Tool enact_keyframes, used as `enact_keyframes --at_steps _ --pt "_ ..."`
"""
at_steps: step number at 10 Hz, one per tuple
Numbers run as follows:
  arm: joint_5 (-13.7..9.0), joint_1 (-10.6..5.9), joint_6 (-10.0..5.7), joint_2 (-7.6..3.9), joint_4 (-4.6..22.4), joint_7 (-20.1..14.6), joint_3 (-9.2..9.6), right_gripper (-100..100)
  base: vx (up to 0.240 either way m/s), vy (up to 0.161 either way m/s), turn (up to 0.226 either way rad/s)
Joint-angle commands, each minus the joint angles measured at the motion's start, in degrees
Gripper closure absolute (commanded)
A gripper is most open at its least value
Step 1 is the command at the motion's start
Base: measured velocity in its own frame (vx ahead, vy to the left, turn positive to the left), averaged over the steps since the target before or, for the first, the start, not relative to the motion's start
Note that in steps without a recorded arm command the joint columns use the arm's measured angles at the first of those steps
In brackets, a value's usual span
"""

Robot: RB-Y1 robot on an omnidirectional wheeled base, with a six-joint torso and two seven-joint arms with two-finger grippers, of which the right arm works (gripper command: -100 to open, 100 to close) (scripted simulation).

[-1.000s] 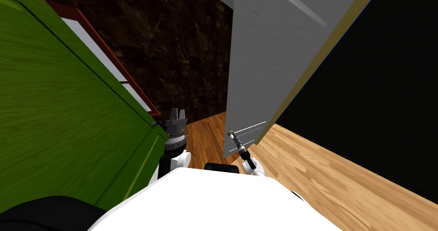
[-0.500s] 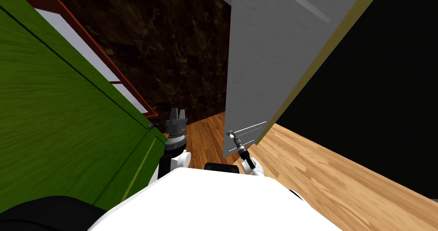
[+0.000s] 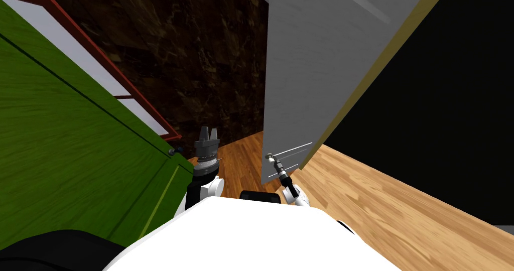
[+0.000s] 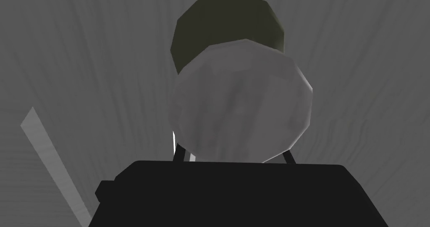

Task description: Push the door open

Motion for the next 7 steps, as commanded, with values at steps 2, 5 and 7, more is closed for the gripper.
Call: enact_keyframes --at_steps 2,5,7 --pt "-1.21 -0.86 -0.35 0.21 0.45 -3.30 0.45 100 0.053 0.029 -0.030" --pt "-3.14 -1.34 -0.14 0.50 0.98 -8.07 1.36 100 0.051 0.033 -0.048" --pt "-4.37 -1.32 -0.18 0.39 1.82 -10.39 1.73 -100 0.043 0.009 -0.019"
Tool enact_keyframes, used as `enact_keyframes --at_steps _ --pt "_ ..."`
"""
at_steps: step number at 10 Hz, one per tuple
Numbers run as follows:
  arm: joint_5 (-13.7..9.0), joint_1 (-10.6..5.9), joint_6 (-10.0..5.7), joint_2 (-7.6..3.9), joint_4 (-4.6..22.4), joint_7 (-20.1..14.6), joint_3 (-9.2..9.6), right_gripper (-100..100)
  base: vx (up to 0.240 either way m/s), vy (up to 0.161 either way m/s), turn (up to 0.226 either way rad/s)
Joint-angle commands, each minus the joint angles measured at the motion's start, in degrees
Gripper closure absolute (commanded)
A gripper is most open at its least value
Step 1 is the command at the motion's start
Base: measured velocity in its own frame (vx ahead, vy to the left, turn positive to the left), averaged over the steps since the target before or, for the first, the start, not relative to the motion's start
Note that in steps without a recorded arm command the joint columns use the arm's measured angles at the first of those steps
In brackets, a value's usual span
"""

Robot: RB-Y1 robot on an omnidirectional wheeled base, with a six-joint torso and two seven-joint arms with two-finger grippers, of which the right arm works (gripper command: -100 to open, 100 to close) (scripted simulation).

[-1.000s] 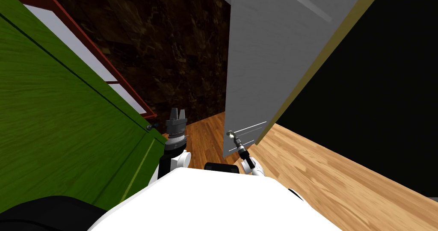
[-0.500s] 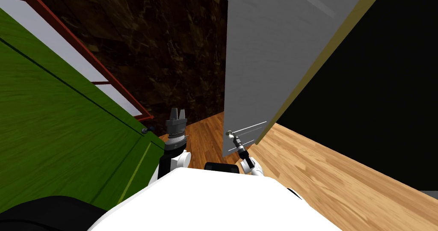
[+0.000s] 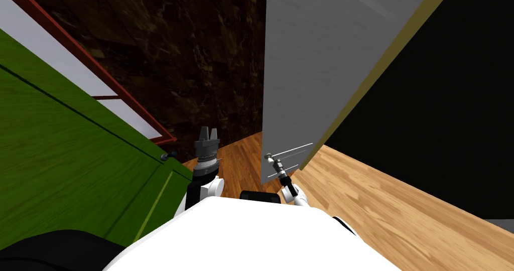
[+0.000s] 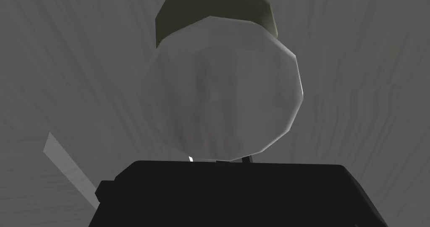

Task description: Push the door open

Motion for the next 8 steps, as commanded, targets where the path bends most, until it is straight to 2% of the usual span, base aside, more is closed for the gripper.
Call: enact_keyframes --at_steps 1,8 --pt "-1.06 0.35 0.29 0.13 -0.55 -2.60 0.57 -100 -0.051 -0.061 0.076" --pt "-5.22 1.61 1.26 0.71 -2.25 -12.67 2.57 -100 -0.053 -0.046 0.042"
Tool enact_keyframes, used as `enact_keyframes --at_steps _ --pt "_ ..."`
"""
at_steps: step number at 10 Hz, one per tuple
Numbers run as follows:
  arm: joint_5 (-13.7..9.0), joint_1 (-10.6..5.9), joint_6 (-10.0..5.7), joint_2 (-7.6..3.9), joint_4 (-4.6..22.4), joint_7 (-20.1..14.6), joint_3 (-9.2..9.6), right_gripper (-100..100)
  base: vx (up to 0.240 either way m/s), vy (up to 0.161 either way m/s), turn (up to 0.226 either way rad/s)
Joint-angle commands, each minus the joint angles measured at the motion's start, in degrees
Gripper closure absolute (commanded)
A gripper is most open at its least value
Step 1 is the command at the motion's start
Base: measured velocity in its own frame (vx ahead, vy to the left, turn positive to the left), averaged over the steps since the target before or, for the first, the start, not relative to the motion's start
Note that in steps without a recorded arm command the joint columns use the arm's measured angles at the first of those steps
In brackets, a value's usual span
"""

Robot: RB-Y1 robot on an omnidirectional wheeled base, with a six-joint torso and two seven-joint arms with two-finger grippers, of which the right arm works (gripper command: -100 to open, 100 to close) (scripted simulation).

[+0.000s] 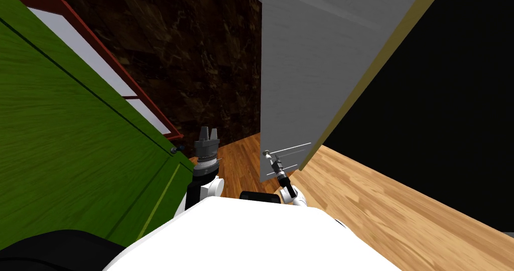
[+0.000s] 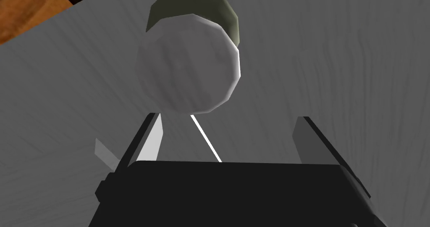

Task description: Push the door open

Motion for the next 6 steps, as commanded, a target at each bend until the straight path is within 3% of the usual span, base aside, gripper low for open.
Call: enact_keyframes --at_steps 1,6 --pt "-1.30 0.41 0.32 0.26 -0.57 -2.86 0.63 -100 -0.050 -0.042 0.059" --pt "-4.06 1.25 0.97 0.90 -1.70 -9.88 1.96 -100 -0.044 -0.041 0.038"
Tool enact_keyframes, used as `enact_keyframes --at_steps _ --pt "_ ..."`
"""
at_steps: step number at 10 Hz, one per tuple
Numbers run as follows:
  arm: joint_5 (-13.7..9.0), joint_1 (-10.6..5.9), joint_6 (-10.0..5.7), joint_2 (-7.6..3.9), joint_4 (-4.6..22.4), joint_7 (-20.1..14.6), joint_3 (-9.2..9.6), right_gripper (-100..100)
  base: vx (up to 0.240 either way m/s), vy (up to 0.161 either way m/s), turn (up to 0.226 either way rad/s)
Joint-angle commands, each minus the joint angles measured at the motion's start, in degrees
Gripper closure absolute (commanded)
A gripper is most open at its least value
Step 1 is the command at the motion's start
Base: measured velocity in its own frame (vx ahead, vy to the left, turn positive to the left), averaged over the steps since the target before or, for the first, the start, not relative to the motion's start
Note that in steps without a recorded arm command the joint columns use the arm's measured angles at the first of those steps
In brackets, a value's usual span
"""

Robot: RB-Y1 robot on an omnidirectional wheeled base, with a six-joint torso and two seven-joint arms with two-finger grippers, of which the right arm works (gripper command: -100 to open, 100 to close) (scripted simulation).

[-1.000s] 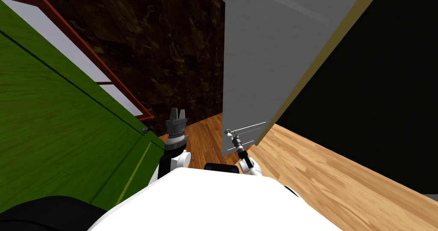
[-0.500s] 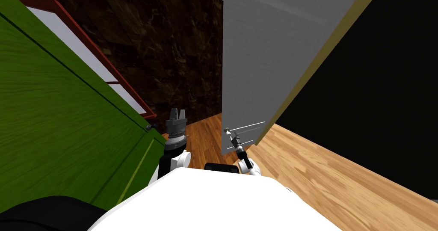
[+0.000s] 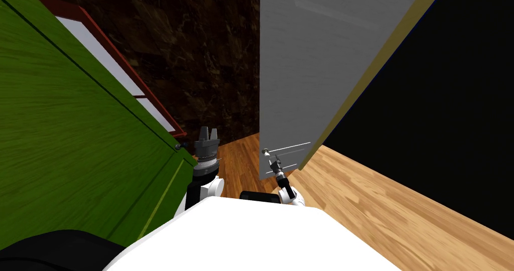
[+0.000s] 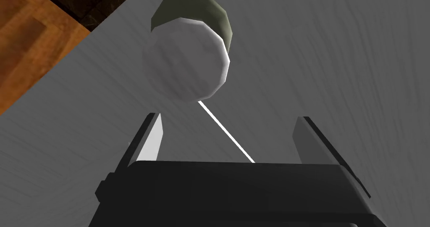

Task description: Push the door open

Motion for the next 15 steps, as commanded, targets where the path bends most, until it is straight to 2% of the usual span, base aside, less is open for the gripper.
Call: enact_keyframes --at_steps 1,2,3,4,6,7,9,10,12,13,15 --pt "-1.45 0.39 0.37 0.40 -0.54 -2.86 0.69 -100 -0.063 -0.062 0.076" --pt "-1.45 0.39 0.37 0.40 -0.54 -3.82 0.69 -100 -0.048 -0.043 0.030" --pt "-2.42 0.68 0.60 0.68 -0.93 -5.82 1.15 -100 -0.046 -0.030 0.037" --pt "-2.42 0.68 0.60 0.68 -0.93 -6.16 1.15 -100 -0.036 -0.029 0.022" --pt "-4.36 1.27 1.05 1.34 -1.72 -10.00 2.09 -100 -0.045 -0.046 0.055" --pt "-4.36 1.27 1.05 1.34 -1.72 -10.86 2.09 -100 -0.054 -0.045 0.028" --pt "-6.26 1.84 1.50 2.08 -2.50 -14.55 3.00 -100 -0.058 -0.040 0.054" --pt "-6.26 1.84 1.50 2.08 -2.50 -15.46 3.00 -100 -0.050 -0.042 0.027" --pt "-8.08 2.39 1.92 2.89 -3.23 -19.04 3.88 -100 -0.052 -0.043 0.049" --pt "-8.08 2.39 1.92 2.89 -3.23 -19.85 3.88 -100 -0.040 -0.035 0.028" --pt "-9.76 2.90 2.31 3.75 -3.92 -23.49 4.68 -100 -0.055 -0.036 0.053"
